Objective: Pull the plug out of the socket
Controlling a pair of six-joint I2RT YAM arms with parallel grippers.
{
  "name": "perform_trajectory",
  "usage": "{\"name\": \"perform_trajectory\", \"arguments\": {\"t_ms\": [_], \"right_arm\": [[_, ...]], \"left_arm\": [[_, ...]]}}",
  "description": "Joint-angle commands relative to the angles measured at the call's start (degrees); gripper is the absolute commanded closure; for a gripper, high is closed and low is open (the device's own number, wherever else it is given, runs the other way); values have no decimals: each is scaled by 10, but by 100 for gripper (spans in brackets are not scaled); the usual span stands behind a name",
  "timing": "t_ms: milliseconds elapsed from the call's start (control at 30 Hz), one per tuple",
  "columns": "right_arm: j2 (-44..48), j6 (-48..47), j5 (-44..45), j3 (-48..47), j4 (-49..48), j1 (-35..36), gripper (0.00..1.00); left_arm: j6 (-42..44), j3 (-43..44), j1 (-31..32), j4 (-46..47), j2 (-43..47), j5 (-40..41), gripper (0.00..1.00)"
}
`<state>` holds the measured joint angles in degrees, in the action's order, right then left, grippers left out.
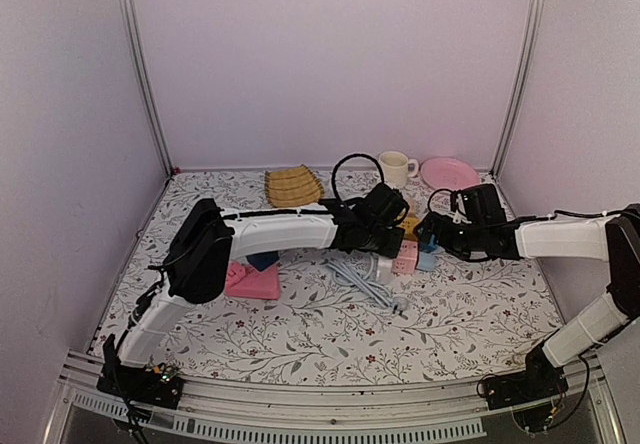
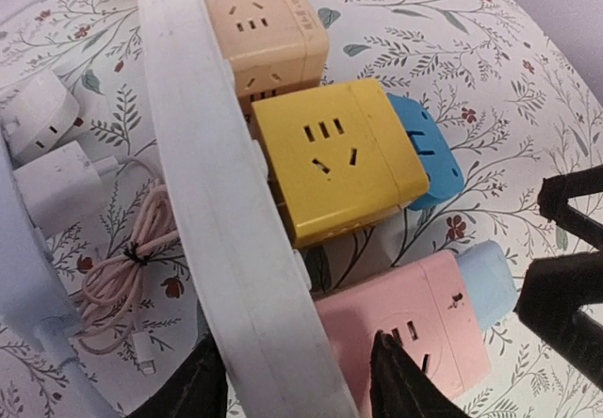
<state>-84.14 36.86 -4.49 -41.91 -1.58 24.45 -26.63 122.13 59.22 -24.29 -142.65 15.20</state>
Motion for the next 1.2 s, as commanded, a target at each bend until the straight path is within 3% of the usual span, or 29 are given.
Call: {"name": "perform_trajectory", "arguments": {"t_ms": [0, 300, 467, 633, 967, 1167], "right_arm": [[11, -5, 11, 13, 14, -4, 3], [0, -19, -43, 19, 14, -4, 3], [13, -8, -100, 38, -11, -3, 3], [33, 29, -132, 57, -32, 25, 3], [70, 87, -114, 70, -53, 47, 5], [61, 148, -185, 111, -113, 47, 17]], "left_arm": [[-2, -8, -10, -30, -7, -30, 54], [-103, -277, -78, 171, 123, -229, 77], [-161, -386, -110, 263, 162, -313, 82], [-191, -437, -118, 303, 172, -336, 83], [-216, -475, -106, 329, 159, -334, 86], [-220, -481, -91, 331, 153, -326, 82]]}}
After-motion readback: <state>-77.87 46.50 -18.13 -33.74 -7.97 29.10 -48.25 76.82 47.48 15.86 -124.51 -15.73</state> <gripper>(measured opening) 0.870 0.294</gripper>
